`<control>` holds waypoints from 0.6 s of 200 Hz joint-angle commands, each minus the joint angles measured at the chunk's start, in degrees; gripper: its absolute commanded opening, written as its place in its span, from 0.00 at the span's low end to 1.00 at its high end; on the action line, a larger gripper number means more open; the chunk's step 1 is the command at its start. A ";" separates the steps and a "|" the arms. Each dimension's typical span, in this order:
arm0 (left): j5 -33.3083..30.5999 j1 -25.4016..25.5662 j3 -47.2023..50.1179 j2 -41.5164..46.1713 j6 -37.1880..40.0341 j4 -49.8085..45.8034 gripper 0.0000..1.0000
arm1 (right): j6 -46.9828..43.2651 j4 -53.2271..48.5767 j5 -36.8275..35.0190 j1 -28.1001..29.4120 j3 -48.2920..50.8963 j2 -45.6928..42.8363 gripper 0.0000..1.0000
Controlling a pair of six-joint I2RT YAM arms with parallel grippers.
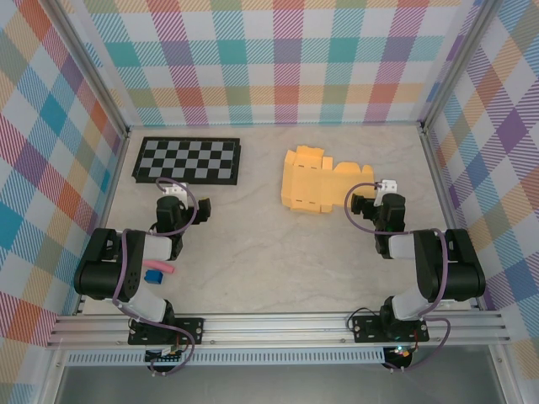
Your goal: Fold the paper box
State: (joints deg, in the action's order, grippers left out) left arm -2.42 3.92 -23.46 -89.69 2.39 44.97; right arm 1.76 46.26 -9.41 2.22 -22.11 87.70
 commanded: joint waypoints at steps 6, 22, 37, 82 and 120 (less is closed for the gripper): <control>0.33 -0.73 -1.21 0.04 -0.41 0.29 1.00 | 0.70 1.77 0.71 -0.21 -0.66 -0.25 1.00; 0.38 -0.76 -1.15 0.04 -0.38 0.29 1.00 | 0.81 1.77 0.66 -0.22 -0.66 -0.25 1.00; 0.20 -0.70 -0.91 0.17 -0.35 0.53 1.00 | 0.81 2.26 0.60 -0.20 -0.36 -0.41 1.00; -4.25 1.89 -4.32 16.11 0.02 -16.47 1.00 | 5.52 -29.62 -0.02 -0.40 -8.51 -17.42 1.00; -7.37 2.85 -19.48 27.75 -9.78 -47.79 1.00 | 27.64 -67.25 7.33 -1.24 -28.14 -21.25 1.00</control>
State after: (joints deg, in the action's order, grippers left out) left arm -5.85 6.17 -32.25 -65.45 0.30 18.70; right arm 11.88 8.34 -8.97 2.15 -39.03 66.19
